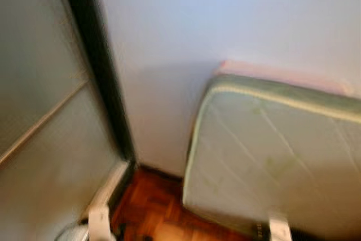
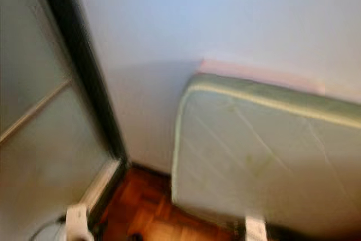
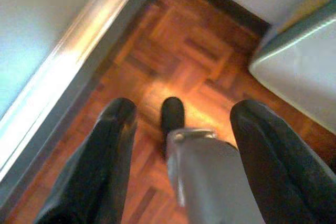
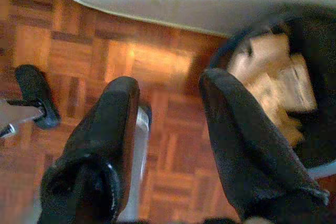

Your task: Clean up the room

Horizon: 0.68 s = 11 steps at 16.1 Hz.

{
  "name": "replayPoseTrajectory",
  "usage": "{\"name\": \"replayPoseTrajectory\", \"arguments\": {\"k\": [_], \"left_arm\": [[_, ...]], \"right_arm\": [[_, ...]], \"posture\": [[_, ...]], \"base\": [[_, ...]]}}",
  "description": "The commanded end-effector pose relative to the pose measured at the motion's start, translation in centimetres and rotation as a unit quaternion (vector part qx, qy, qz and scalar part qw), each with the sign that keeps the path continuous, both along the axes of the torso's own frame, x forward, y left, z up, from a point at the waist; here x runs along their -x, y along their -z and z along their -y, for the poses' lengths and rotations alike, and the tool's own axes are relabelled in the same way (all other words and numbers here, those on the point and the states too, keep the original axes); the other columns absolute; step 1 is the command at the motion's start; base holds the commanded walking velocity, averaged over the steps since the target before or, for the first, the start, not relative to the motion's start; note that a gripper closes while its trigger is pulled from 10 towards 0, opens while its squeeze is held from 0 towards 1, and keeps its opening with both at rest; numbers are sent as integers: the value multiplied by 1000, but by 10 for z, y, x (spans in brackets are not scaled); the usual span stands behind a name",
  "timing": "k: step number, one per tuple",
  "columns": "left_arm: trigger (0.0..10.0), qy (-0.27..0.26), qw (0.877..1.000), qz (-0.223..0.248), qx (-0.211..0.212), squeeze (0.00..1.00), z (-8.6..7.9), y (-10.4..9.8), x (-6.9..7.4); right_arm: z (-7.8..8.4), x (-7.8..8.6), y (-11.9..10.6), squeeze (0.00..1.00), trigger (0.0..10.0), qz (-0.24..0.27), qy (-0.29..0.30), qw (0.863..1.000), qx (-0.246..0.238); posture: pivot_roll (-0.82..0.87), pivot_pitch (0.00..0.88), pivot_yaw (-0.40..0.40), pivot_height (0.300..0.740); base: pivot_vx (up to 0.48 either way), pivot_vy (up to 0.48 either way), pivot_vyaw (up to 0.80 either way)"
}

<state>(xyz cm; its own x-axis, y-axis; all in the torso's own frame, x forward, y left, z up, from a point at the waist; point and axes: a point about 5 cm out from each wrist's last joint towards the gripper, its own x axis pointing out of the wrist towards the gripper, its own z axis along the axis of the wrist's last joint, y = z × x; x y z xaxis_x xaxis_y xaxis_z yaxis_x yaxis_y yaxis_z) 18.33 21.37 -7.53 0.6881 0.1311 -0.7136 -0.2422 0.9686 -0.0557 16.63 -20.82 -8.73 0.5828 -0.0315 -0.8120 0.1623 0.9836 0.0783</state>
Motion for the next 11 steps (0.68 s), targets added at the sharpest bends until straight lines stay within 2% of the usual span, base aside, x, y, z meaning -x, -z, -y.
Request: {"name": "replayPoseTrajectory", "arguments": {"k": [1, 4, 7, 8, 10, 11], "left_arm": [[10000, 174, 982, -68, -31, 0, 6, -4, -16], [10000, 175, 982, -68, -29, 0, 6, -4, -17], [10000, 177, 982, -68, -29, 0, 6, -4, -17], [10000, 185, 980, -68, -37, 0, 6, -4, -17], [10000, 192, 978, -68, -44, 0, 6, -5, -18], [10000, 195, 977, -69, -45, 0, 6, -5, -18]], "right_arm": [[-1, -33, -14, 0, 10000, 35, 79, 995, -46], [0, -34, -15, 0, 10000, 39, 74, 996, -44], [0, -38, -19, 0, 10000, 52, 17, 998, -21], [0, -38, -19, 0, 10000, 59, 40, 997, -34], [0, -40, -20, 0, 10000, 60, -7, 998, -17], [-1, -40, -20, 0, 10000, 60, -6, 998, -18]], "posture": [[-20, 0, 10, 740], [-19, 0, 7, 740], [-18, 0, 7, 740], [-17, 0, 7, 740], [-23, 0, 5, 740], [-24, 0, 5, 740]], "base": [[-244, 0, 0], [-245, 0, 0], [-241, 0, 0], [0, 0, 0], [0, 0, 0], [0, 0, 0]]}}
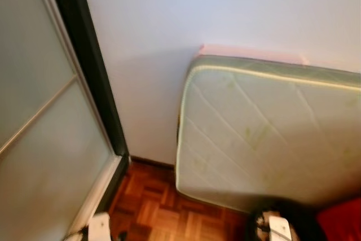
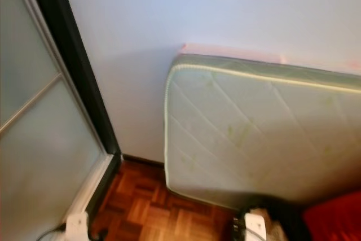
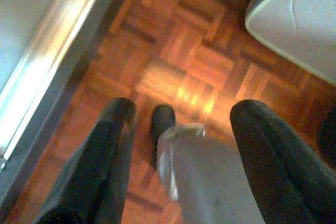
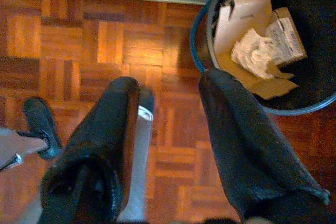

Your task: Clean up the room

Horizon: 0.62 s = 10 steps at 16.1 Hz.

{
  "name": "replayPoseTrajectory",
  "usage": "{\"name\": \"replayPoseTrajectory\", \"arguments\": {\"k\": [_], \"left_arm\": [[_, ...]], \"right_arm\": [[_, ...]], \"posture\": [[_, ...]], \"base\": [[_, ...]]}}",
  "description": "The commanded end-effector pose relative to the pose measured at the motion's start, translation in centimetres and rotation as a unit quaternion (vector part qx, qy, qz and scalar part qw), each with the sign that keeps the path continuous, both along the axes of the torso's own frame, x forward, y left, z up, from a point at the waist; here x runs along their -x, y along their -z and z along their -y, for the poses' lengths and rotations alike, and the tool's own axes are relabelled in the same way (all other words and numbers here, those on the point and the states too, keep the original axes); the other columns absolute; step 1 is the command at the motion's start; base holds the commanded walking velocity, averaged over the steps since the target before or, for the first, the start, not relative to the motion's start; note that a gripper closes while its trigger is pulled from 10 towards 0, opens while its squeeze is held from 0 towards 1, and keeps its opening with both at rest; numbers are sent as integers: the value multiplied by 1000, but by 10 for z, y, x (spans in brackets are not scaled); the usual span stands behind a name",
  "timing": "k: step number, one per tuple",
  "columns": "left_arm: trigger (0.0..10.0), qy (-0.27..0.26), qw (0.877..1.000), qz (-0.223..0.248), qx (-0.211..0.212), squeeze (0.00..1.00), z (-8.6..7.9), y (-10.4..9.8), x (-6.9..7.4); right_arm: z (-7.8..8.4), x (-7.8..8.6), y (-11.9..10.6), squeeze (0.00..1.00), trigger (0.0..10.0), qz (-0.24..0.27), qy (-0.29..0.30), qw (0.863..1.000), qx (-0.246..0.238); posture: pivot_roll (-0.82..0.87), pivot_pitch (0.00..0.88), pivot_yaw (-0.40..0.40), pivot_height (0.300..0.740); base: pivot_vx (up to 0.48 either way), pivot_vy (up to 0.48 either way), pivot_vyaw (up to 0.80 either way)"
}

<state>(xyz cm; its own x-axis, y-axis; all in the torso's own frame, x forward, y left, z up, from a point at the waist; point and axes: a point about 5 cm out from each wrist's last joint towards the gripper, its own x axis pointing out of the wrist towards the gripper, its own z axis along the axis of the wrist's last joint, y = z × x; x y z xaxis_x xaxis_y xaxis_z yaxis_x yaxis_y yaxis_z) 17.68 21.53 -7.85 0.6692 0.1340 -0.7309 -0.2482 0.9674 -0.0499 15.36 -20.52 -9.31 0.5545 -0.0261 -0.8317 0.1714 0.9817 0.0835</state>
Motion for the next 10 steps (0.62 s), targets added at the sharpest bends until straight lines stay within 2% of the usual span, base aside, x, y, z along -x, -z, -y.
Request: {"name": "replayPoseTrajectory", "arguments": {"k": [1, 4, 5, 7, 10], "left_arm": [[10000, 198, 978, -57, -41, 0, 8, -8, -24], [10000, 199, 978, -56, -39, 0, 8, -8, -24], [10000, 199, 978, -55, -39, 0, 9, -8, -24], [10000, 198, 978, -54, -39, 0, 9, -8, -24], [10000, 197, 978, -54, -41, 0, 8, -8, -24]], "right_arm": [[3, -52, -26, 0, 10000, 77, 1, 997, -17], [3, -49, -23, 0, 10000, 72, 54, 995, -32], [4, -49, -23, 0, 10000, 67, 55, 996, -32], [3, -49, -23, 0, 10000, 59, 17, 998, -25], [2, -49, -23, 0, 10000, 60, 33, 997, -35]], "posture": [[-23, 0, 4, 740], [-21, 0, 1, 740], [-21, 0, 0, 740], [-21, 0, -1, 740], [-29, 0, 4, 740]], "base": [[0, 0, 0], [0, 0, -754], [0, 0, -744], [0, 0, -744], [0, 0, -744]]}}
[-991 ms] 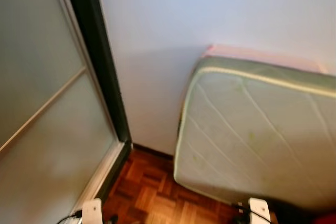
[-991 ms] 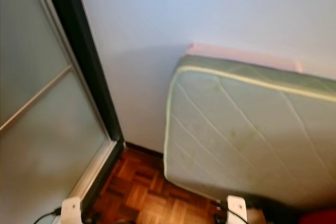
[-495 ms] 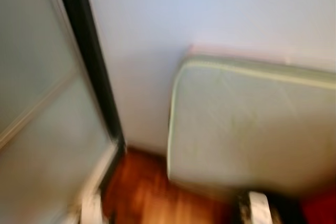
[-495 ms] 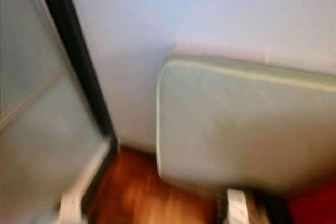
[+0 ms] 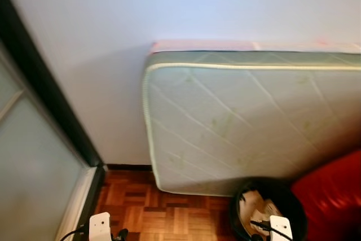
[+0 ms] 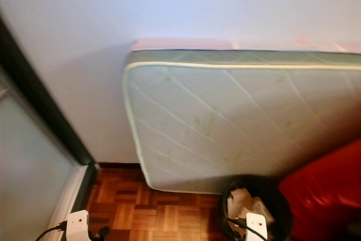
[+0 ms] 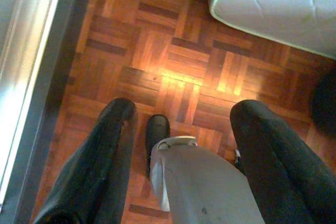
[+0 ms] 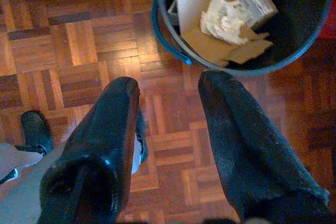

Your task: Clean up the room

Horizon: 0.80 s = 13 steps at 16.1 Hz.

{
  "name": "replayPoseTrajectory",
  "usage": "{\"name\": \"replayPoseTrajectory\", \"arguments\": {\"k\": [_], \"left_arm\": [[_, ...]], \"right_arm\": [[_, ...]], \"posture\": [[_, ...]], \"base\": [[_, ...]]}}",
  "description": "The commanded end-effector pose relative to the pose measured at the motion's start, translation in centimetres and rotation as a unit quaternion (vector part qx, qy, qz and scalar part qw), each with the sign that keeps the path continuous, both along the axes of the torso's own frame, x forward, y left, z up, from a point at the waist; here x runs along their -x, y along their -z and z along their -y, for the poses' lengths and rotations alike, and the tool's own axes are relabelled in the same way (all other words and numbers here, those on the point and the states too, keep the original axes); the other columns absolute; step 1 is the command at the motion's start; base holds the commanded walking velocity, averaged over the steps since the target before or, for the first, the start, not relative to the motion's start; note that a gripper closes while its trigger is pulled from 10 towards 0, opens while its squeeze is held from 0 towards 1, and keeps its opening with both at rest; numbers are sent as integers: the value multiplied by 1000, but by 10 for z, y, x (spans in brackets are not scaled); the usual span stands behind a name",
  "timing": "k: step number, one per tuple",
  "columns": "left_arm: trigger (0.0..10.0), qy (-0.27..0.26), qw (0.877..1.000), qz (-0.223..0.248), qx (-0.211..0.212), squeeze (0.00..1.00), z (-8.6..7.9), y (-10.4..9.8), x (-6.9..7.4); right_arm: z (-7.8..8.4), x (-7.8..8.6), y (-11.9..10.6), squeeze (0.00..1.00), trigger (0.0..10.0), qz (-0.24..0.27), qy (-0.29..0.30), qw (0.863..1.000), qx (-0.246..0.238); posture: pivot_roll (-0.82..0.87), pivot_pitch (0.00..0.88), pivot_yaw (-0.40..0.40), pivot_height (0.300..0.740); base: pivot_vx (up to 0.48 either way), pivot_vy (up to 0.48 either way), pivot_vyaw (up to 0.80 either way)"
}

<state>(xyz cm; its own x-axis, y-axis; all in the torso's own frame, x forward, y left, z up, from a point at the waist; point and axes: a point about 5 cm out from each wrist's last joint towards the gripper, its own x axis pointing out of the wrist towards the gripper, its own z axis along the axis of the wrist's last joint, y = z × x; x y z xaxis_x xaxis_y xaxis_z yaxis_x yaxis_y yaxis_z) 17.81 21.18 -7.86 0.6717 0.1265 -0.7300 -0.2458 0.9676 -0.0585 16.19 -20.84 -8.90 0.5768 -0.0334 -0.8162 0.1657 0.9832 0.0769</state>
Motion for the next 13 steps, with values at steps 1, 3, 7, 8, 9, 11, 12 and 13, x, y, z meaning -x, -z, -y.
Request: {"name": "replayPoseTrajectory", "arguments": {"k": [1, 3, 7, 8, 9, 11, 12, 13], "left_arm": [[10000, 204, 976, -54, -50, 0, 4, -8, -24], [10000, 212, 974, -51, -58, 0, 4, -9, -25], [10000, 208, 975, -53, -58, 0, 4, -8, -23], [10000, 207, 975, -54, -57, 0, 4, -8, -23], [10000, 207, 975, -54, -57, 0, 4, -8, -23], [10000, 209, 975, -55, -57, 0, 4, -8, -22], [10000, 210, 975, -55, -57, 0, 4, -8, -22], [10000, 210, 974, -55, -57, 0, 4, -8, -22]], "right_arm": [[-1, -40, -18, 0, 10000, 44, 34, 998, -37], [0, -38, -17, 0, 10000, 41, 74, 996, -42], [0, -33, -14, 0, 10000, 35, 150, 986, -58], [0, -32, -13, 0, 10000, 29, 149, 987, -57], [-1, -32, -13, 0, 10000, 27, 140, 988, -57], [-1, -32, -13, 0, 10000, 34, 147, 986, -67], [0, -32, -13, 0, 10000, 33, 135, 989, -56], [0, -31, -13, 0, 10000, 33, 150, 987, -56]], "posture": [[-25, 0, 3, 740], [-24, 0, 7, 740], [-21, 0, 9, 740], [-20, 0, 7, 740], [-20, 0, 8, 740], [-20, 0, 7, 740], [-20, 0, 6, 740], [-20, 0, 6, 740]], "base": [[0, 0, -744], [0, -217, -744], [0, -480, -744], [0, -480, -744], [0, -480, -744], [0, -480, -309], [0, -480, 0], [0, -480, 0]]}}
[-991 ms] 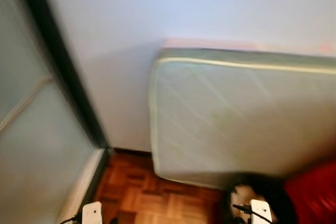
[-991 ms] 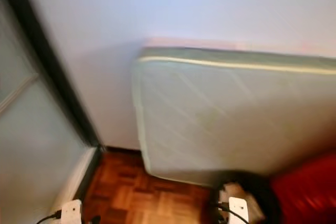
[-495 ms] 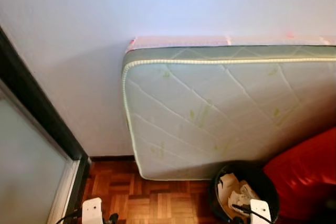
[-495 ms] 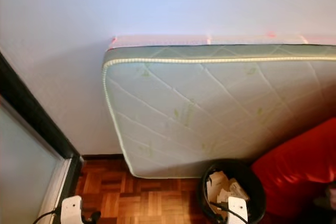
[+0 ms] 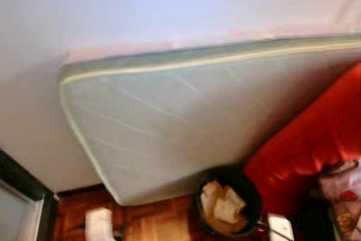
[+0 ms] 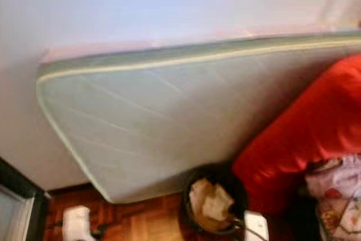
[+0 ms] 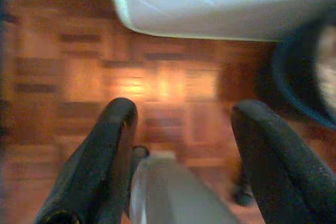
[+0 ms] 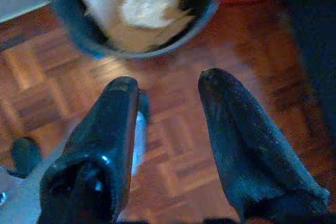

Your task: Clean up the room

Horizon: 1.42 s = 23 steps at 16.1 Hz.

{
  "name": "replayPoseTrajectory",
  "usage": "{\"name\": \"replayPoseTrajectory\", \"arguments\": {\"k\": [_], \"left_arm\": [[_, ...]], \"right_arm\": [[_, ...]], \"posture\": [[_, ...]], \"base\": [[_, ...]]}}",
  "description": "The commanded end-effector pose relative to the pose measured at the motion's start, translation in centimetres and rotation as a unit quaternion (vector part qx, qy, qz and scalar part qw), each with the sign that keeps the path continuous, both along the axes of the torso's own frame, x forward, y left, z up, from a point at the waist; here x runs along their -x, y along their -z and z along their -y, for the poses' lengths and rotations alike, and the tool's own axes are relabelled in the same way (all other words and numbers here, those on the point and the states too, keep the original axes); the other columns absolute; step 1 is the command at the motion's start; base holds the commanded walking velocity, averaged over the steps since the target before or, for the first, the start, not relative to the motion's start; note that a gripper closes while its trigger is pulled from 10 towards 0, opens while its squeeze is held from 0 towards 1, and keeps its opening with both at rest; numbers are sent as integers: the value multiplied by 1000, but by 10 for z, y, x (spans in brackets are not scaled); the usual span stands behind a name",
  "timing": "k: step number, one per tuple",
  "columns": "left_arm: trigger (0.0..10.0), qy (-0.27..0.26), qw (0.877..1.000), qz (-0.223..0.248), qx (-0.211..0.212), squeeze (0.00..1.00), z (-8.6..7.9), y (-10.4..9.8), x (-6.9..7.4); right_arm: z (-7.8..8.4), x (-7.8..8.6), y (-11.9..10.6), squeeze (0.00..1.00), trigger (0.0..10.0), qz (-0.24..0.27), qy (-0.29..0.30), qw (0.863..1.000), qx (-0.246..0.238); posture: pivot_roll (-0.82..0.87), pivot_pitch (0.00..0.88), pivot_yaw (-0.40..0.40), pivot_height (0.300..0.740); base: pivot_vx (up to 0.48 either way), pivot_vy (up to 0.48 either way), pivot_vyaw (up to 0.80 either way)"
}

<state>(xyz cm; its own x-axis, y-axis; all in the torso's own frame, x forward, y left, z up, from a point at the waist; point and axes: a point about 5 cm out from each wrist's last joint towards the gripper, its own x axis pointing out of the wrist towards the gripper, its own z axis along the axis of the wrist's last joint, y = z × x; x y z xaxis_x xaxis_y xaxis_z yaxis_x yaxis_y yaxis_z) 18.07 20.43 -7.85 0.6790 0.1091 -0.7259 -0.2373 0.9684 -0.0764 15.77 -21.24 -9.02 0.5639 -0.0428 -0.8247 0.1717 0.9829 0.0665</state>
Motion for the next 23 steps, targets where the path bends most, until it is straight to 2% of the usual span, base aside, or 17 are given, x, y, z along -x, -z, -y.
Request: {"name": "replayPoseTrajectory", "arguments": {"k": [1, 10, 20, 23], "left_arm": [[10000, 206, 975, -57, -66, 0, -3, -7, -19], [10000, 212, 973, -57, -66, 0, -3, -8, -19], [10000, 213, 973, -54, -65, 0, -3, -9, -22], [10000, 215, 973, -54, -64, 0, -3, -9, -22]], "right_arm": [[-4, -35, -14, 0, 10000, 41, 144, 987, -57], [-4, -35, -14, 0, 10000, 38, 132, 989, -49], [-4, -38, -15, 0, 10000, 42, 145, 987, -52], [-5, -38, -15, 0, 10000, 40, 133, 989, -56]], "posture": [[-23, 0, 5, 740], [-26, 0, 2, 740], [-28, 0, 7, 740], [-27, 0, 10, 740]], "base": [[0, -480, -788], [0, -480, -777], [0, -480, -750], [0, -480, 0]]}}
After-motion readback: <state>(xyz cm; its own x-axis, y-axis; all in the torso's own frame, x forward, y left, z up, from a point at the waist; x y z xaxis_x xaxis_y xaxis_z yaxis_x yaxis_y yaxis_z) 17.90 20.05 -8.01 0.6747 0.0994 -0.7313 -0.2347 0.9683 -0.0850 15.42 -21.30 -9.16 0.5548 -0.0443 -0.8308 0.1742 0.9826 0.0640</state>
